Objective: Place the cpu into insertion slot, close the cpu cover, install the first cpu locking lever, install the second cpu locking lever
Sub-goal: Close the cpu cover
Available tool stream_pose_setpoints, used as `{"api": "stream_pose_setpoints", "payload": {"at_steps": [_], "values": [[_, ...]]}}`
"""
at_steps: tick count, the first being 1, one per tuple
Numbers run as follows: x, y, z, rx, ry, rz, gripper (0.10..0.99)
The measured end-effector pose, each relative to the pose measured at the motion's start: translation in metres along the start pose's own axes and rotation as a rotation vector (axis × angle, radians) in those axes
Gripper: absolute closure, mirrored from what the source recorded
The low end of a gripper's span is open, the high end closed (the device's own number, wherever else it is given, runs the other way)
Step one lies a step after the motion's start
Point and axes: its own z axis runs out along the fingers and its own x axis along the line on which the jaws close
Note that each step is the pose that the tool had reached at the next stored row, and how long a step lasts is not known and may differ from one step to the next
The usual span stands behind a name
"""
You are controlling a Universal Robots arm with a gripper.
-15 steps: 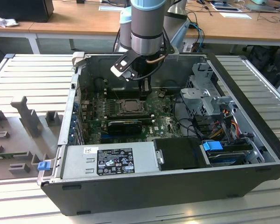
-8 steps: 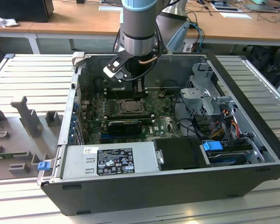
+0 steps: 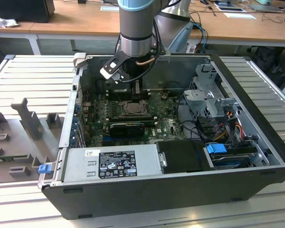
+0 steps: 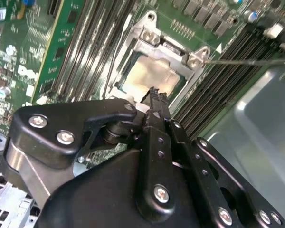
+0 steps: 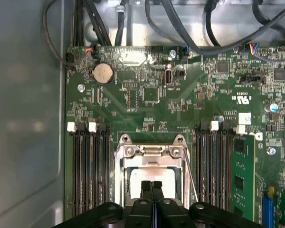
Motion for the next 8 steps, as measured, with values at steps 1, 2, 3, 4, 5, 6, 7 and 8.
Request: {"api": "stream_pose_setpoints", "payload": {"at_steps": [1,2,3,4,5,6,7,8], "values": [[0.0000,-0.0016,-0.0001,0.000,-0.0001,0.000,0.980],[0.0000,-0.0032,-0.0002,0.000,-0.0001,0.000,0.980],[0.0000,-0.0038,-0.0002,0.000,0.0000,0.000,0.980],[0.0000,-0.0040,-0.0002,0.000,-0.0001,0.000,0.980],[0.0000,-0.0046,-0.0002,0.000,-0.0001,0.000,0.980],[0.0000,-0.0048,-0.0002,0.000,0.0000,0.000,0.980],[0.0000,-0.0051,-0.0003,0.000,-0.0001,0.000,0.980],[0.0000,-0.0056,-0.0003,0.000,-0.0002,0.000,0.980]]}}
